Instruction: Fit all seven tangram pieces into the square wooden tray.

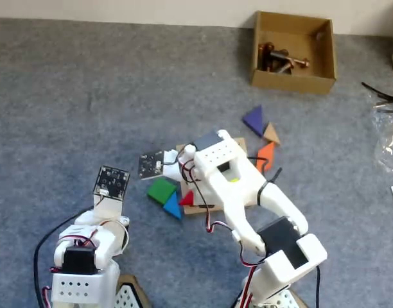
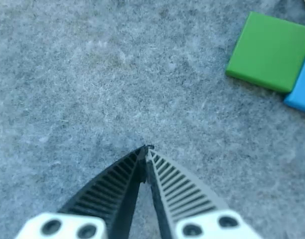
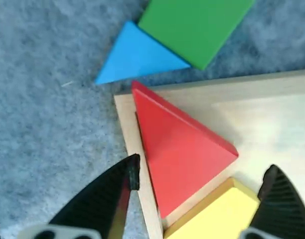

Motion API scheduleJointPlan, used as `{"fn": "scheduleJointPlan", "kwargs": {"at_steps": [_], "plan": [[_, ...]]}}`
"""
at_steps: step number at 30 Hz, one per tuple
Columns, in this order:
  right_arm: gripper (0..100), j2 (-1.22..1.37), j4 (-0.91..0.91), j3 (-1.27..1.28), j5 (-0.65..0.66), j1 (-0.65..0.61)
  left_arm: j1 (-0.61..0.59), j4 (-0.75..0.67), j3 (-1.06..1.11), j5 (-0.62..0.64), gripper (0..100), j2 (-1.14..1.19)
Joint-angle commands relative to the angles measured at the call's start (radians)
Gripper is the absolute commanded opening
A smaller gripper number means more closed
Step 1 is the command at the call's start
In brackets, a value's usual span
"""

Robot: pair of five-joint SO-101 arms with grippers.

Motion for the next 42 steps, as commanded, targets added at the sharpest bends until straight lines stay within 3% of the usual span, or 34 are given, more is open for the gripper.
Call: {"fn": "scheduleJointPlan", "kwargs": {"at_steps": [1, 5, 11, 19, 29, 42], "plan": [[33.9, -0.021, 0.013, -0.005, 0.0, -0.01, 0.024, 0.003, 0.021, 0.008, 1, -0.005], [33.8, -0.022, 0.005, -0.028, -0.078, -0.016, 0.024, 0.003, 0.021, 0.008, 1, -0.005], [25.9, -0.022, 0.013, -0.087, -0.095, -0.018, 0.024, 0.003, 0.021, 0.008, 1, -0.005], [25.2, -0.022, 0.013, -0.116, -0.175, -0.05, 0.024, 0.003, 0.021, 0.008, 1, -0.005], [0.5, -0.021, 0.005, -0.15, -0.23, -0.099, 0.024, 0.003, 0.021, 0.008, 1, -0.005], [0.5, -0.016, -0.119, -0.148, -0.233, -0.105, 0.024, 0.003, 0.021, 0.008, 1, -0.005]]}}
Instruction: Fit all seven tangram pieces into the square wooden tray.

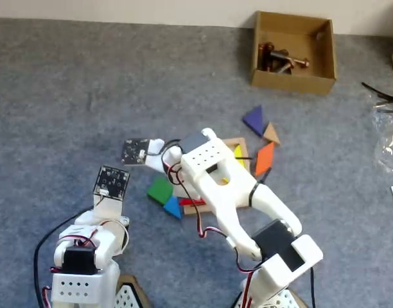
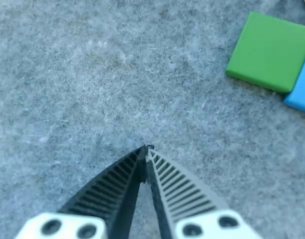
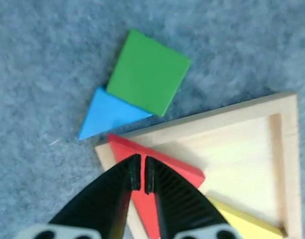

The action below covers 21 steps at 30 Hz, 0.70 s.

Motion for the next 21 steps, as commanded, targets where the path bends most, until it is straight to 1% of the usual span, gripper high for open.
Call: {"fn": "scheduleJointPlan", "kwargs": {"at_steps": [1, 3, 5, 7, 12, 17, 21], "plan": [[0.5, -0.016, -0.061, -0.058, -0.012, -0.015, 0.024, 0.003, 0.021, 0.008, 1, -0.005], [0.5, -0.015, -0.082, -0.056, -0.023, -0.016, 0.024, 0.003, 0.021, 0.008, 1, -0.005], [0.5, -0.015, -0.097, -0.056, -0.081, -0.022, 0.024, 0.003, 0.021, 0.008, 1, -0.005], [0.5, -0.015, -0.099, -0.056, -0.112, -0.024, 0.024, 0.003, 0.021, 0.008, 1, -0.005], [0.5, -0.013, -0.101, -0.012, -0.11, -0.022, 0.024, 0.003, 0.021, 0.008, 1, -0.005], [0.5, -0.013, -0.189, 0.074, -0.11, -0.01, 0.024, 0.003, 0.021, 0.008, 1, -0.005], [0.5, -0.015, -0.197, 0.104, -0.11, 0.001, 0.024, 0.003, 0.021, 0.008, 1, -0.005]]}}
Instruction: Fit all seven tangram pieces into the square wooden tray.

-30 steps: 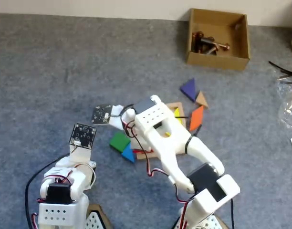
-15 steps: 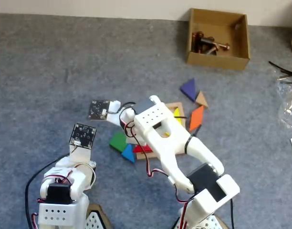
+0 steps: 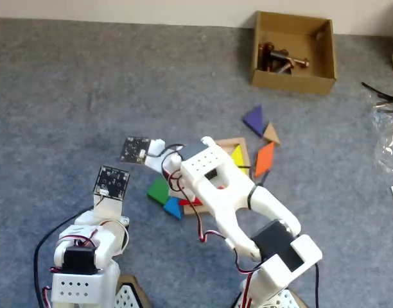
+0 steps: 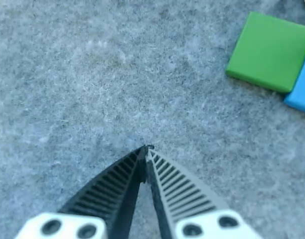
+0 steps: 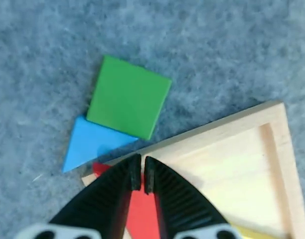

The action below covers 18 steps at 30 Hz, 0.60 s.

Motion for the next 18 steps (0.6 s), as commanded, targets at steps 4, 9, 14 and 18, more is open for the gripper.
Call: {"fn": "scheduleJointPlan", "kwargs": {"at_steps": [4, 9, 14, 18], "plan": [[0.5, -0.015, -0.021, 0.004, -0.014, 0.039, 0.024, 0.003, 0.021, 0.008, 1, -0.005], [0.5, -0.015, 0.033, 0.004, -0.014, 0.105, 0.024, 0.003, 0.021, 0.008, 1, -0.005], [0.5, -0.015, 0.05, 0.004, -0.011, 0.165, 0.024, 0.003, 0.021, 0.008, 1, -0.005], [0.5, -0.015, 0.051, 0.004, -0.011, 0.185, 0.024, 0.003, 0.021, 0.008, 1, -0.005]]}}
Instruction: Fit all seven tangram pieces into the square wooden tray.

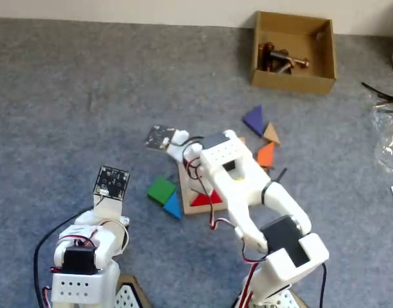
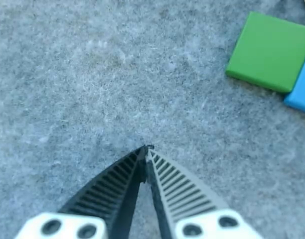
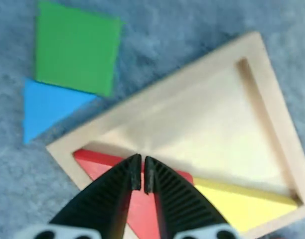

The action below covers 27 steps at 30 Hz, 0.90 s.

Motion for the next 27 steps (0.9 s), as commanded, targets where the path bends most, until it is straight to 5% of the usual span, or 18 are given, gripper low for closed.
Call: {"fn": "scheduleJointPlan", "kwargs": {"at_steps": [1, 17, 27], "plan": [[0.5, -0.015, 0.013, -0.008, -0.008, 0.036, 0.024, 0.003, 0.021, 0.008, 1, -0.005], [0.5, -0.022, 0.289, -0.188, -0.015, 0.105, 0.024, 0.003, 0.021, 0.008, 1, -0.005], [0.5, -0.022, 0.539, -0.484, -0.141, 0.277, 0.024, 0.003, 0.021, 0.008, 1, -0.005]]}}
